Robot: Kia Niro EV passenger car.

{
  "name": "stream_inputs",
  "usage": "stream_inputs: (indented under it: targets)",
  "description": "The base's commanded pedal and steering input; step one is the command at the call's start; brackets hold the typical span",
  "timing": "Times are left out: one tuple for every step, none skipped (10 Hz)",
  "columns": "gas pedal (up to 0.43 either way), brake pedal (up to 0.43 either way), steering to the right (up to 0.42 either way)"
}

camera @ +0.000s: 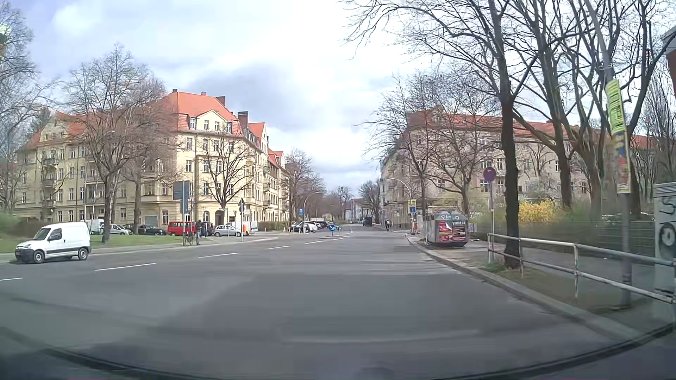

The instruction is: Follow the waypoints while adhering to traffic rules and regulations

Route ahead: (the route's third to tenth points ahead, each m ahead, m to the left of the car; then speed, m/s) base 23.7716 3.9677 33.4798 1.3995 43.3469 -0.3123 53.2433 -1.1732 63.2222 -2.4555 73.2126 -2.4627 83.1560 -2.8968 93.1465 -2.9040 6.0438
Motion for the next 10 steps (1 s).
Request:
stream_inputs:
  targets:
    - [0.008,0.0,0.04]
    - [0.047,0.0,0.045]
    - [0.067,0.0,0.044]
    - [0.079,0.0,0.043]
    - [0.118,0.0,0.042]
    - [0.138,0.0,0.039]
    - [0.138,0.0,0.034]
    - [0.138,0.0,0.03]
    - [0.138,0.0,0.03]
    - [0.169,0.0,0.03]
